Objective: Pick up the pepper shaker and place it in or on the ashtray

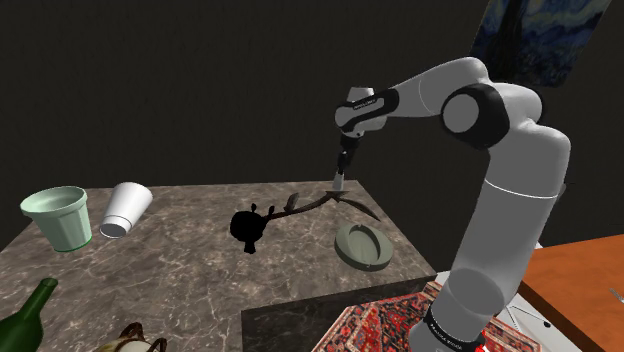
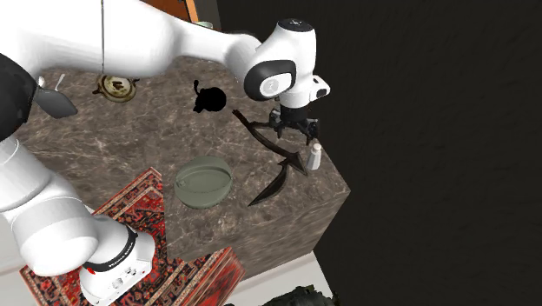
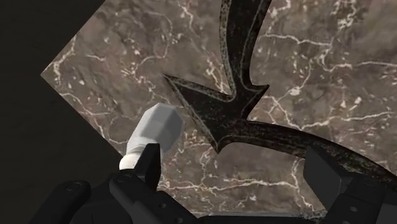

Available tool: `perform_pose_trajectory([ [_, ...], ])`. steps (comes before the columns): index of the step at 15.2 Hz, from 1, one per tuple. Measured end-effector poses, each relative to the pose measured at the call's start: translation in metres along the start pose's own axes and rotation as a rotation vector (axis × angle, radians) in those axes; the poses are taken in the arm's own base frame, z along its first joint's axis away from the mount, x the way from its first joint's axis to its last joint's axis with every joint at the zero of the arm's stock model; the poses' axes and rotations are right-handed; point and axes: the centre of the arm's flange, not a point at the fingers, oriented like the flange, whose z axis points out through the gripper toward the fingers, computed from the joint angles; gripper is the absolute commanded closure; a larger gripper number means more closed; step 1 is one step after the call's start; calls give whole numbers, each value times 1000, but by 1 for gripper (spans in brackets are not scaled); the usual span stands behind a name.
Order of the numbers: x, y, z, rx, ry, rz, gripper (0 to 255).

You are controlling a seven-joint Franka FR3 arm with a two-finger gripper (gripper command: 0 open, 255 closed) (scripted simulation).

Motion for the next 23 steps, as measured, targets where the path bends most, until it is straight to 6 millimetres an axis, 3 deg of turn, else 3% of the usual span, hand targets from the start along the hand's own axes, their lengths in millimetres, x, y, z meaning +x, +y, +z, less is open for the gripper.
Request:
perform_pose_trajectory([
  [6, 32, 58, 30, -26, -2, -24, 0],
  [13, 35, 63, 66, -29, -2, -28, 0],
  [20, 35, 64, 73, -29, -1, -28, 0],
  [21, 35, 64, 73, -29, -1, -28, 255],
  [23, 35, 64, 73, -29, -1, -28, 255],
])
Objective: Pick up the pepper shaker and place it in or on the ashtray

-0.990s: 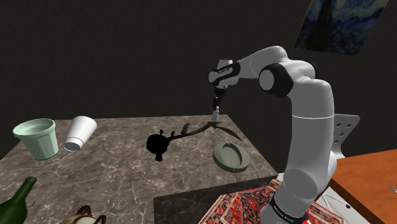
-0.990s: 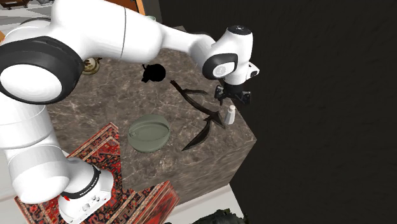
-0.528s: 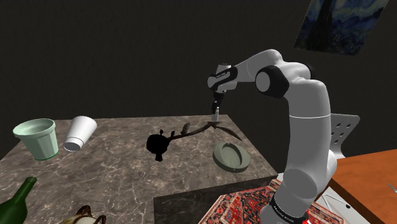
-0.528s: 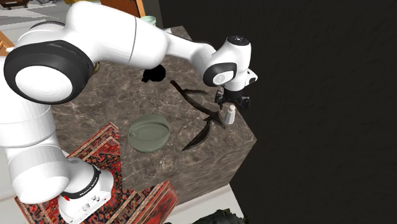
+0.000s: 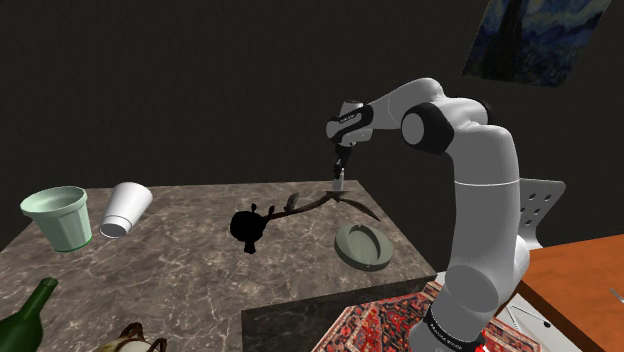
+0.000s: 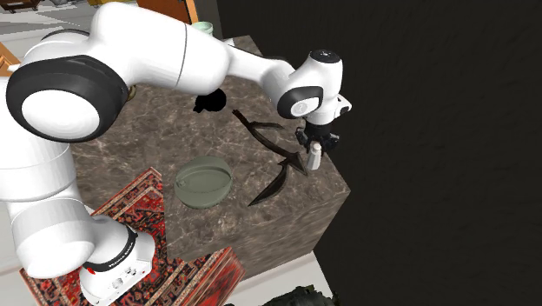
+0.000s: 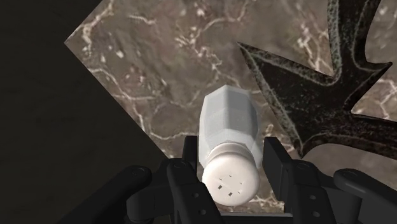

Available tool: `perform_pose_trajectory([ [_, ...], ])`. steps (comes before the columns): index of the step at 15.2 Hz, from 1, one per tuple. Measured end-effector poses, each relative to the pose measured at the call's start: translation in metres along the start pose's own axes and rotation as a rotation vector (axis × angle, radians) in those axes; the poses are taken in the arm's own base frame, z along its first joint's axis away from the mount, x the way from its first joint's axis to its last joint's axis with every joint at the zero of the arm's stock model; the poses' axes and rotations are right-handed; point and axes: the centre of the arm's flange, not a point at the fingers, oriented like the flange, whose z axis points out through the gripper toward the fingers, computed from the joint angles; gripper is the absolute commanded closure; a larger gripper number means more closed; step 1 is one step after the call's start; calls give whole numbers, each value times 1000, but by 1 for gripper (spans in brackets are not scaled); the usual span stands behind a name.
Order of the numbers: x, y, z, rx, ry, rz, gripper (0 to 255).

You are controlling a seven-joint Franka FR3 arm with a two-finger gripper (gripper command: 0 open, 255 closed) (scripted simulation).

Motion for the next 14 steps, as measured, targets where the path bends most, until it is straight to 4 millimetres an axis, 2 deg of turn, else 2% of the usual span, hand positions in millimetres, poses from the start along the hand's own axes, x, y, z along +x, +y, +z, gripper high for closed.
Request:
perform_pose_trajectory([
  [8, 0, 0, 0, 0, 0, 0, 255],
  [14, 0, 3, -25, 0, 0, 0, 255],
])
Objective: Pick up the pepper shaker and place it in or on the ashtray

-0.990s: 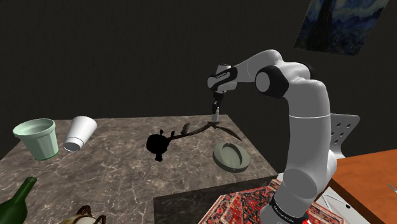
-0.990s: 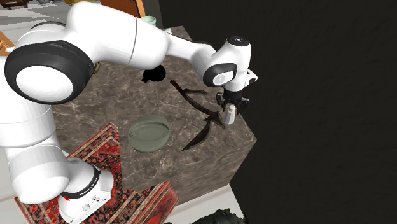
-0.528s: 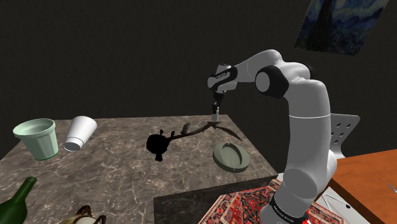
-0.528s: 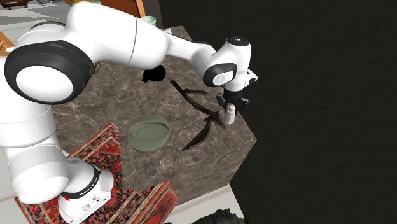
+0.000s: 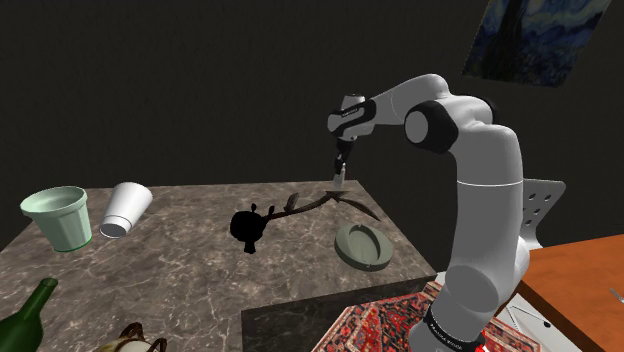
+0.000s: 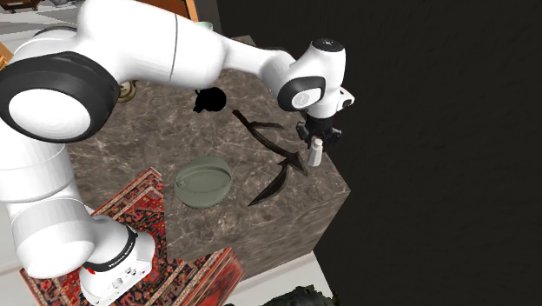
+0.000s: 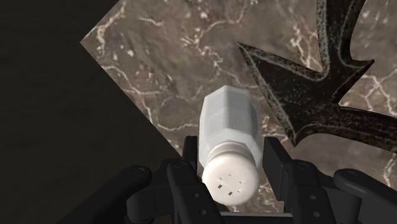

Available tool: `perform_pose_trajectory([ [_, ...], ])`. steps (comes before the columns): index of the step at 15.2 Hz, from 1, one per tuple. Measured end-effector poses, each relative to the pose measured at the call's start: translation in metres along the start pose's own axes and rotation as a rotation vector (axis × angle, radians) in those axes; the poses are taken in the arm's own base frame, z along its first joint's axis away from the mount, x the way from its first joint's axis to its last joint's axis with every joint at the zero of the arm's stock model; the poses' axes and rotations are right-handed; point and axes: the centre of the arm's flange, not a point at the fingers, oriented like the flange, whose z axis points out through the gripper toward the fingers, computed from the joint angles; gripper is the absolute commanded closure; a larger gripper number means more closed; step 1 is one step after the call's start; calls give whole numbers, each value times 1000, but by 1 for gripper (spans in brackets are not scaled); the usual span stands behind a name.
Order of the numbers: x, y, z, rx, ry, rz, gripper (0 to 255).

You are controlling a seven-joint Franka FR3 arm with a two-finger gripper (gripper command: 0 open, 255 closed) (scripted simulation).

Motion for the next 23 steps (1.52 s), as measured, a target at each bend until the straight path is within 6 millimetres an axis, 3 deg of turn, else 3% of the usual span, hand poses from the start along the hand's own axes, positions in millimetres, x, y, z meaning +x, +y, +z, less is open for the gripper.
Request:
perform_pose_trajectory([
  [14, 2, 7, -73, 0, 0, 0, 255],
  [18, -18, -23, -82, 0, 0, 1, 255],
  [23, -54, -82, -92, 1, 0, 0, 255],
])
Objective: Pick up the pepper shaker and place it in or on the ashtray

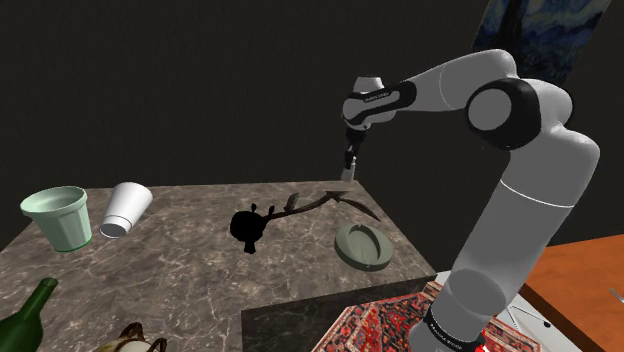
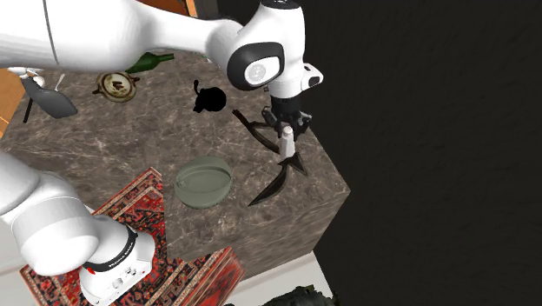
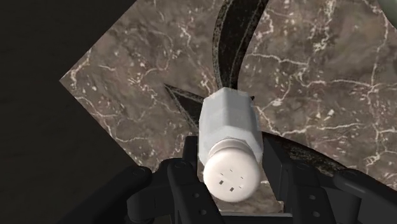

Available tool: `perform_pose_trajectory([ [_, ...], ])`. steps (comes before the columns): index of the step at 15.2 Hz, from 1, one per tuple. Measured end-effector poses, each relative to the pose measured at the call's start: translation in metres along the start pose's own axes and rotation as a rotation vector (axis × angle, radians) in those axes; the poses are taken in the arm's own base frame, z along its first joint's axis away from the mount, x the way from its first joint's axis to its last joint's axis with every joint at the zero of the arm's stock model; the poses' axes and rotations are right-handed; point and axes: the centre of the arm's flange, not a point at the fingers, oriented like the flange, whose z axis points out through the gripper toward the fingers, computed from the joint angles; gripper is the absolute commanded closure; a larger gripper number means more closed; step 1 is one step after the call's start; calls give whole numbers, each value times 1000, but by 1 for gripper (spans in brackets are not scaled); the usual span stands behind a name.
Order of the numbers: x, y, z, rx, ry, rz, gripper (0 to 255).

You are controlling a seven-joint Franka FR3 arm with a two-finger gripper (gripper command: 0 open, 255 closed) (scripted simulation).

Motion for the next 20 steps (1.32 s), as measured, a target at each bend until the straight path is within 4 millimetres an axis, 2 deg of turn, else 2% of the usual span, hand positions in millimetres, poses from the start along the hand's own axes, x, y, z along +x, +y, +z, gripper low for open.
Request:
perform_pose_trajectory([
  [9, -61, -100, -23, 0, 0, -1, 255],
  [20, -136, -221, -40, 0, 0, -1, 255],
])
